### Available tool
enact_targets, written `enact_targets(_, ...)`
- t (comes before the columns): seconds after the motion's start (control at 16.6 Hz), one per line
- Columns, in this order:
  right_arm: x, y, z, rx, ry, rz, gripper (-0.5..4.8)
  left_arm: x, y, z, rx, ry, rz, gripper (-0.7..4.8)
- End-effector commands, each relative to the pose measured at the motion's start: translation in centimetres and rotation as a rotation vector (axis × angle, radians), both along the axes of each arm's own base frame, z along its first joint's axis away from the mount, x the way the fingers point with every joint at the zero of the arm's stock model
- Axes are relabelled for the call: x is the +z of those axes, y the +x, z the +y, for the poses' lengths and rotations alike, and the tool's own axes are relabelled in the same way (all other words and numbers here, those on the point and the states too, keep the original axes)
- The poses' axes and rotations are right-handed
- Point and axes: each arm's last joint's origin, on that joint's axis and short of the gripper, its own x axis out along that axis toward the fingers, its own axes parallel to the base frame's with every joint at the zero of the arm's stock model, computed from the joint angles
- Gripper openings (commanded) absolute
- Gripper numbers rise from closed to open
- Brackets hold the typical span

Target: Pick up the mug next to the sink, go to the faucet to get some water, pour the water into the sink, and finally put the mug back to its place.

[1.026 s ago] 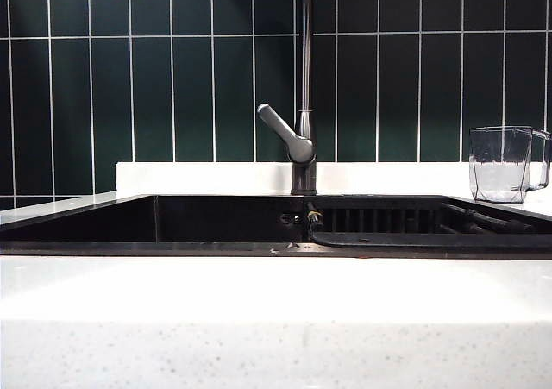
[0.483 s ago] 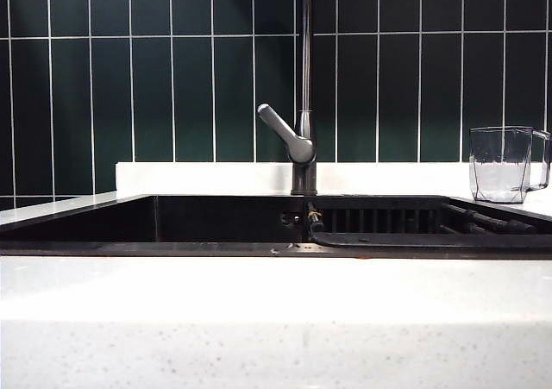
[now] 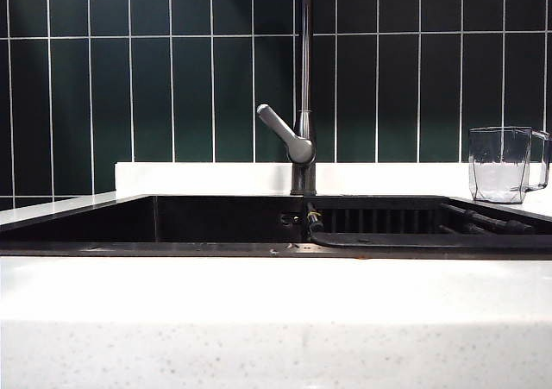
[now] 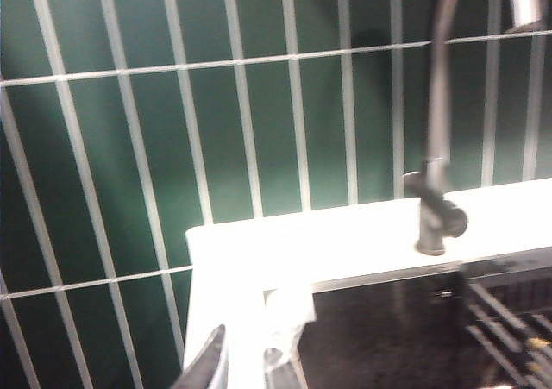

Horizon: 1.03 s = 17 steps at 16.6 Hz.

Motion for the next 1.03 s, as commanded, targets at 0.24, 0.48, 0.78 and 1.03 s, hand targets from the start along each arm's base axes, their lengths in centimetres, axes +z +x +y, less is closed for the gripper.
enact_targets(0.24, -2.9, 2.2, 0.2, 0.085, 0.011, -0.042, -0.05, -0.2, 0.2, 0.1, 0.060, -0.022, -0.011, 0.47)
enact_targets(0.48, -5.5, 3.4, 0.1, 0.081, 0.060, -0.009, -0.05, -3.2, 1.4, -0.5, 0.043, -0.165, 0.007, 0.20)
enact_targets(0.78, -8.8, 4.4, 0.2, 0.118, 0.168, 0.041, -0.05, -5.3, 2.0, -0.9, 0.025, -0.178, 0.004, 0.21)
enact_targets(1.03, -10.5, 4.8, 0.6, 0.155, 0.172, 0.080, -0.05, -7.0, 2.4, -1.1, 0.034, -0.151, 0.074, 0.21)
